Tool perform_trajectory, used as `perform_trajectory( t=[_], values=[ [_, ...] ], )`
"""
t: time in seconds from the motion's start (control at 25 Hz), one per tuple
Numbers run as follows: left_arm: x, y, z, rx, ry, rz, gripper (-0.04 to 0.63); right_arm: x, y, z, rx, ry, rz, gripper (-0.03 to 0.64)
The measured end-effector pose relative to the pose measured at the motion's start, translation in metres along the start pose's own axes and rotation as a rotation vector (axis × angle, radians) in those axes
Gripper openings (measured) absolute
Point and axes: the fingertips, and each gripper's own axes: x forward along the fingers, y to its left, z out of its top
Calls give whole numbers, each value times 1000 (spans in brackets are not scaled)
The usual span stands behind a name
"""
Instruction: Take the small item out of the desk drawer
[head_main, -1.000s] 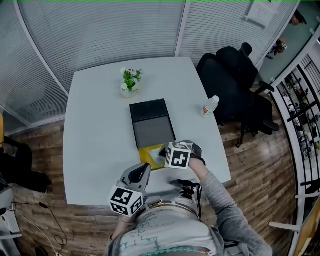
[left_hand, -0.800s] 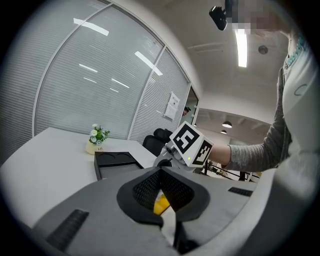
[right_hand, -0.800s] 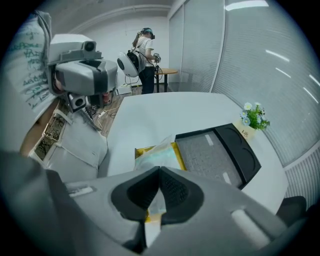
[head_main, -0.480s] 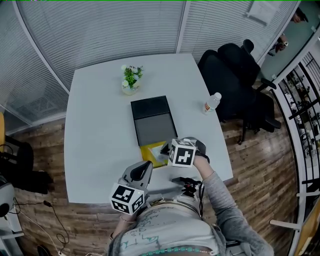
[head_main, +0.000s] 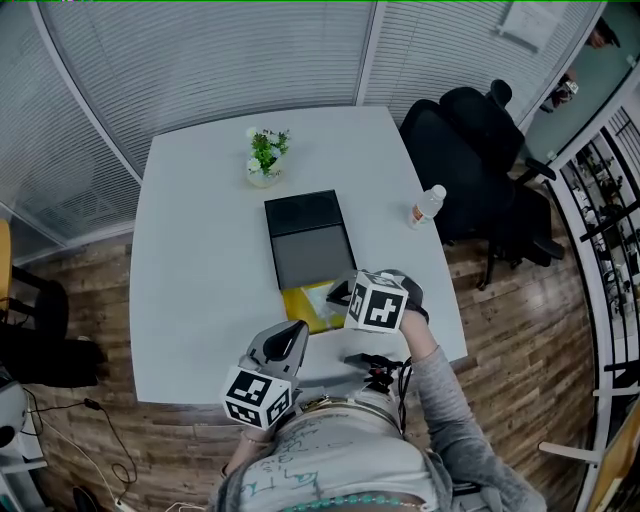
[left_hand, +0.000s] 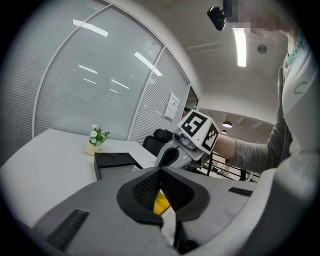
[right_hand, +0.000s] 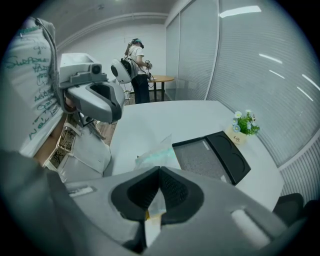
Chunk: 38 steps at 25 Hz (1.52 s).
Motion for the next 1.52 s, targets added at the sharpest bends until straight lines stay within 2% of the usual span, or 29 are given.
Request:
perform_trajectory(
  t=[0.64,1.52],
  values=[
    [1,-1,0,7,1,4,-2,-27,2,15,-42,-15,-13,3],
    [2,-7,-7,7,24,2,-2,-35,5,12,-55,-44,-16,3]
  ],
)
